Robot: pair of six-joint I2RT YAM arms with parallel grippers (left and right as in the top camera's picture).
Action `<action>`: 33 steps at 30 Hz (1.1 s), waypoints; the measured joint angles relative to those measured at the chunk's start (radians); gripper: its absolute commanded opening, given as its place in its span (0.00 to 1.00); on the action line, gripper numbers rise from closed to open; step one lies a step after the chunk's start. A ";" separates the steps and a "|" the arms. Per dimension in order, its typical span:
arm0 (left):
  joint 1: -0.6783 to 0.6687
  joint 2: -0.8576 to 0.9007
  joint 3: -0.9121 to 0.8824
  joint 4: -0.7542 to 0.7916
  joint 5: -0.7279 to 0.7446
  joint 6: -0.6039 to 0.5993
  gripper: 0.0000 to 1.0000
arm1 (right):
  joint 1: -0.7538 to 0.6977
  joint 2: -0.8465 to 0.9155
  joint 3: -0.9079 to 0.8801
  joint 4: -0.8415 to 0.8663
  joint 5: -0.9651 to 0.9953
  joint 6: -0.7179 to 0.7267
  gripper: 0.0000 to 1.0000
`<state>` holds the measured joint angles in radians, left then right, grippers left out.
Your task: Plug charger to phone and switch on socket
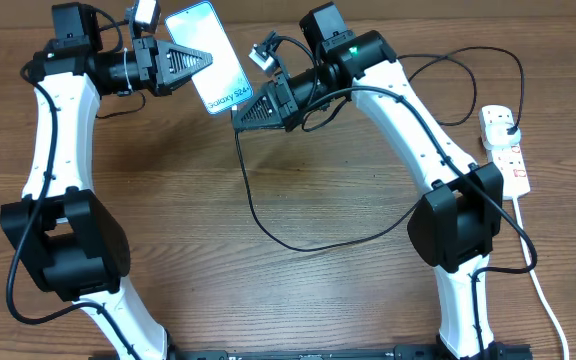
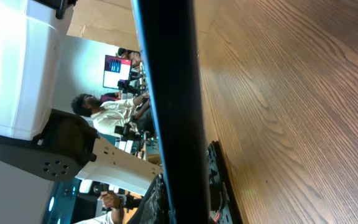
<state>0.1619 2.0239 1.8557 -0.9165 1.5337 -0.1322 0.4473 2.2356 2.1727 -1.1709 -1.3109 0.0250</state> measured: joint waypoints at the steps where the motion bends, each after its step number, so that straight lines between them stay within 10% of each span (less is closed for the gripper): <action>1: -0.002 0.000 0.000 0.001 0.000 0.000 0.04 | -0.001 0.000 0.000 -0.001 -0.001 -0.002 0.04; 33: -0.018 0.000 0.000 0.004 0.000 0.000 0.04 | -0.009 0.000 0.000 -0.088 -0.013 -0.068 0.04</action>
<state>0.1436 2.0239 1.8557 -0.9123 1.5337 -0.1318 0.4381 2.2360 2.1727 -1.2587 -1.3239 -0.0429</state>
